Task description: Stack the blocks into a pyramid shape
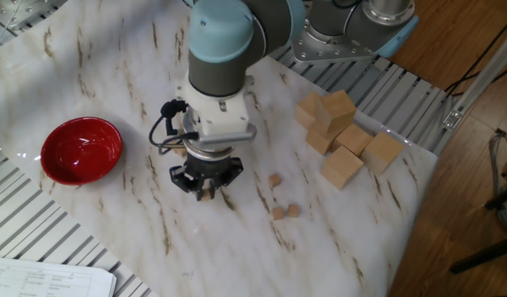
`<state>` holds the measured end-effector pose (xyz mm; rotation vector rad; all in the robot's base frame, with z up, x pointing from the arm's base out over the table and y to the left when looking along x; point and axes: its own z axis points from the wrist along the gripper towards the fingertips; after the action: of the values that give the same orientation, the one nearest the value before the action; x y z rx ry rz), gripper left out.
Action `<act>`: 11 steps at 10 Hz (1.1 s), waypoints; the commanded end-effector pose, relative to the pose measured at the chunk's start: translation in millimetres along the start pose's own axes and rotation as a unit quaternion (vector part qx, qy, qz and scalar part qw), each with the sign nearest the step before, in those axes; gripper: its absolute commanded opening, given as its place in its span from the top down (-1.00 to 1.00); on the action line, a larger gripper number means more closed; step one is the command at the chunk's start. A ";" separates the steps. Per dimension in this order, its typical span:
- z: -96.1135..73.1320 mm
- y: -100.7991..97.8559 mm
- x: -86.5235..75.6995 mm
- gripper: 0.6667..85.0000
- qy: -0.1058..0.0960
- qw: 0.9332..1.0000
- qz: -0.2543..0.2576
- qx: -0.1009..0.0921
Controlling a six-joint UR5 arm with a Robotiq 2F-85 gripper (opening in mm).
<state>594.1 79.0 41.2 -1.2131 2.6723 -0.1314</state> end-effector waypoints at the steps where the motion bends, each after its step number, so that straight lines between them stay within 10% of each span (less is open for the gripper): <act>1: -1.4 -7.3 -11.4 0.99 -0.027 0.997 0.078 0.008; 11: -4.1 -20.0 4.3 0.99 -0.002 0.998 0.064 0.014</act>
<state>607.1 72.9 45.1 -0.9877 2.7107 -0.1502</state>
